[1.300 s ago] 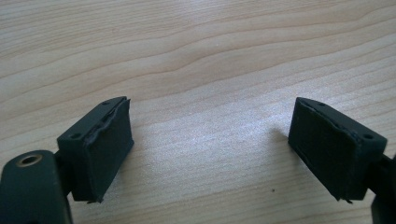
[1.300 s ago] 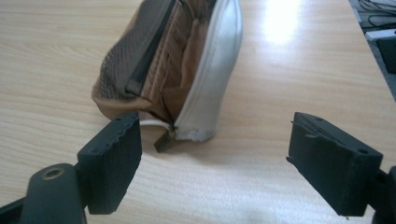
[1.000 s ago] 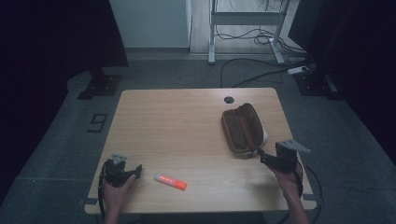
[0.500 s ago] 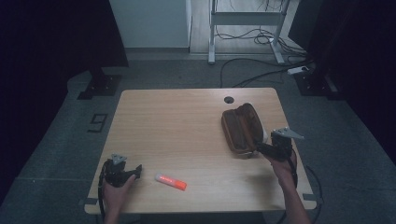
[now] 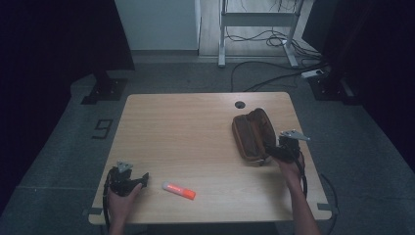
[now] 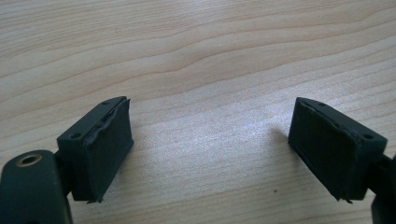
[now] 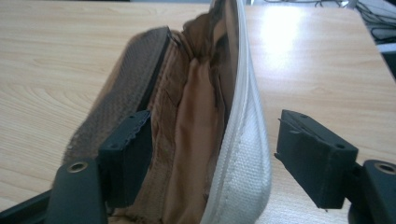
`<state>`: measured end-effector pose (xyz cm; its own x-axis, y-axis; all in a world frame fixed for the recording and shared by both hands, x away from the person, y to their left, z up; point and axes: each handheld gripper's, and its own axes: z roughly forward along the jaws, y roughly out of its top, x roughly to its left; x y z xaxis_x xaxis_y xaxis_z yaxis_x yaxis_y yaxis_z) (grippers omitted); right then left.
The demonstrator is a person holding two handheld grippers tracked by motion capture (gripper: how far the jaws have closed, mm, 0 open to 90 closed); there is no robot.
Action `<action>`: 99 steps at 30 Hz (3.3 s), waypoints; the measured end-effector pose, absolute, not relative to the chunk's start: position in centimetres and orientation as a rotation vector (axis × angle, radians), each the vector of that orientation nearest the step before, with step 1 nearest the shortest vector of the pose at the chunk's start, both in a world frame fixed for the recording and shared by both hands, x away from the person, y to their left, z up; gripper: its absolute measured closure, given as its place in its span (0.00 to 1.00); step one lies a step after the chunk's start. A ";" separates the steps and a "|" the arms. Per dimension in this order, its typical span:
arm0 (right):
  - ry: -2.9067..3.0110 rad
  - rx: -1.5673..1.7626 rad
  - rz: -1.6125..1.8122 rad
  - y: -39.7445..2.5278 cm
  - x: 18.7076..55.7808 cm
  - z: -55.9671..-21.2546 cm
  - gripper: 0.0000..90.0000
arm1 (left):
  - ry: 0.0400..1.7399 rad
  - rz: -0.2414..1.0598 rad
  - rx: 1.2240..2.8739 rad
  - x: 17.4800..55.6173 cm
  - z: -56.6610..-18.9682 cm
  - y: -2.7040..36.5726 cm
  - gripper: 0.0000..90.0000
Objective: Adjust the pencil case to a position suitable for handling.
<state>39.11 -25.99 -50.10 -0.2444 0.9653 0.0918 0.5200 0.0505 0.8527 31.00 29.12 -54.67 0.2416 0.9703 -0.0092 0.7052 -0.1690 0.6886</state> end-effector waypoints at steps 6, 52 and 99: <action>1.849 1.530 1.077 -25.9 39.8 -51.8 0.35 | 1.525 0.599 1.945 31.0 -54.7 29.1 0.15; 1.790 1.599 1.263 -27.9 39.5 -52.8 0.91 | 1.522 0.597 1.950 31.0 -54.6 29.1 0.15; 1.849 1.395 1.494 -26.4 37.6 -49.3 0.92 | 1.519 0.598 1.948 31.0 -54.7 29.1 0.15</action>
<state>37.57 -26.37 -49.29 -0.4332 0.8578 0.2765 0.4504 -0.0597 0.8908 31.04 29.10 -54.67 0.2469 0.9690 -0.0084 0.7034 -0.1732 0.6894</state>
